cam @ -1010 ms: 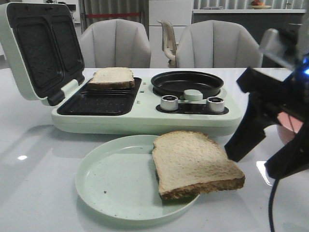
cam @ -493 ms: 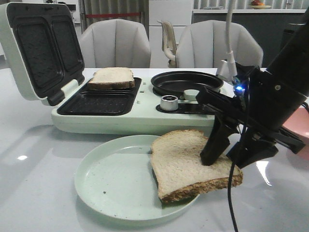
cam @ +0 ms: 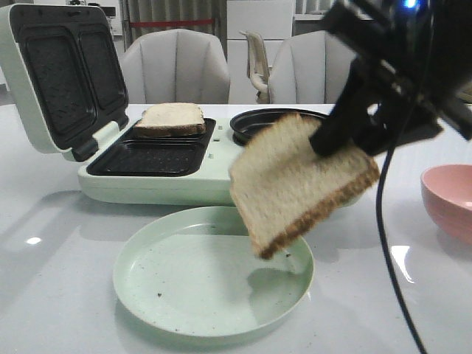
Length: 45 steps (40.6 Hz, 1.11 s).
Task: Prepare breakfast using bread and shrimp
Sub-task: 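Grasp the remaining bread slice on the plate with the right gripper, then carry the bread to the nearer square plate and release it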
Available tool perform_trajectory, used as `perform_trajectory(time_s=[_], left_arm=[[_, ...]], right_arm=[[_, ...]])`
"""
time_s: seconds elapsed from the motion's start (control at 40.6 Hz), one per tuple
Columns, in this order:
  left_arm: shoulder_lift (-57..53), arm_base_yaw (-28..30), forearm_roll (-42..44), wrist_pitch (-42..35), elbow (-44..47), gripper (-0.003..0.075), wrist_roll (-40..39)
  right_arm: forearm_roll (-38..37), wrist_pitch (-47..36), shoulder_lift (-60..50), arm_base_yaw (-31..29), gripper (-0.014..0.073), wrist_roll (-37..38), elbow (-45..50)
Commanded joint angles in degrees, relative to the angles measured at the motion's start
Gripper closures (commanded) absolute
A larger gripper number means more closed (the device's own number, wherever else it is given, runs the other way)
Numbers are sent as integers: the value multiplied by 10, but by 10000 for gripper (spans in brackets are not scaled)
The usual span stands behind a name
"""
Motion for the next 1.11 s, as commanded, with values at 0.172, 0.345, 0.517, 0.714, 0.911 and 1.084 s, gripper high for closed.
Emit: perform_trajectory(time_s=[0.172,0.345,0.517,0.714,0.911,1.084], left_arm=[[-1,-4,11,-34,-16,265,0],[-1,-4,11,-34,-16,265,0],[-1,-4,11,-34,-16,265,0],[-1,-4,11,-34,-16,265,0],[-1,-4,11,-34,-16,265,0],[-1,-4,11,-34,-16,265,0]], right_arm=[[138,-147,-2,63,559,-103,-82],[194,-226,86,106,559,-106,-145],[243,-242,196,125,559,-106,-235],[253,-239,306,132,456,-106,-339],[252,-239,342,130,113,-106,-368],[227,-213,331,122,78,-114,-368]])
